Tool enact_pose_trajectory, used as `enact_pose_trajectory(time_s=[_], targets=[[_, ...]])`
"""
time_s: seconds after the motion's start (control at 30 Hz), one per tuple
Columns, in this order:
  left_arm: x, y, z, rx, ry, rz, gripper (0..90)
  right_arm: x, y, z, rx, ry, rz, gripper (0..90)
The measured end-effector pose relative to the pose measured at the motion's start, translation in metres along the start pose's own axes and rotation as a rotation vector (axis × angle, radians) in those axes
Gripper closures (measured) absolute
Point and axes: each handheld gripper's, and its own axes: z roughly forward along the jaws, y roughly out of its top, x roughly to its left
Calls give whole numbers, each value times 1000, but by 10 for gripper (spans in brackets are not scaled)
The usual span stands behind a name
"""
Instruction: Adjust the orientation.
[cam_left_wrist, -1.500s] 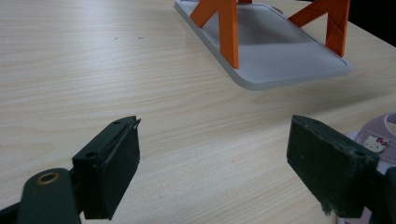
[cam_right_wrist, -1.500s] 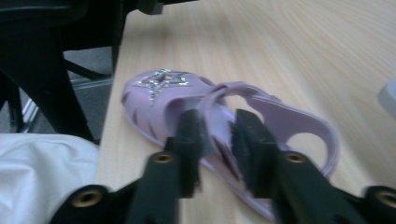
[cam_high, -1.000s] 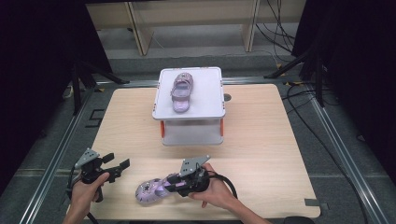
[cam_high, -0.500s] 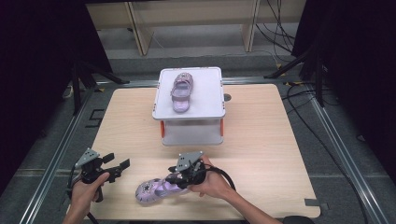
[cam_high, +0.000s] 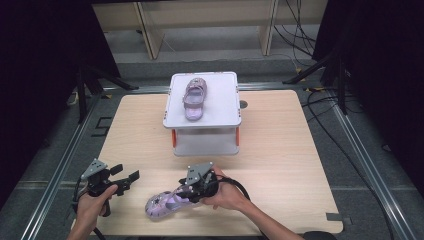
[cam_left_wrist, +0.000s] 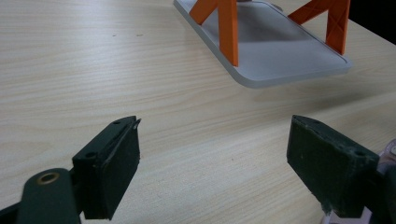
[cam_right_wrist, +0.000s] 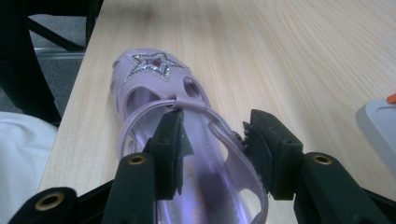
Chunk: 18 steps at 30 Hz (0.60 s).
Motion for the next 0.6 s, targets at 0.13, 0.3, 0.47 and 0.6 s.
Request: enact_pose_trajectory(time_s=[0.13, 0.3, 0.47, 0.6], targets=[[0, -1, 2, -20, -16, -24, 165, -6, 2, 5, 19, 15, -19, 532], [2, 1, 1, -12, -17, 23, 165, -3, 1, 11, 40, 33, -20, 600], [2, 0, 2, -34, -36, 2, 166, -4, 0, 6, 46, 21, -94, 761], [2, 1, 1, -33, -34, 18, 166, 2, 0, -1, 35, 3, -70, 809]])
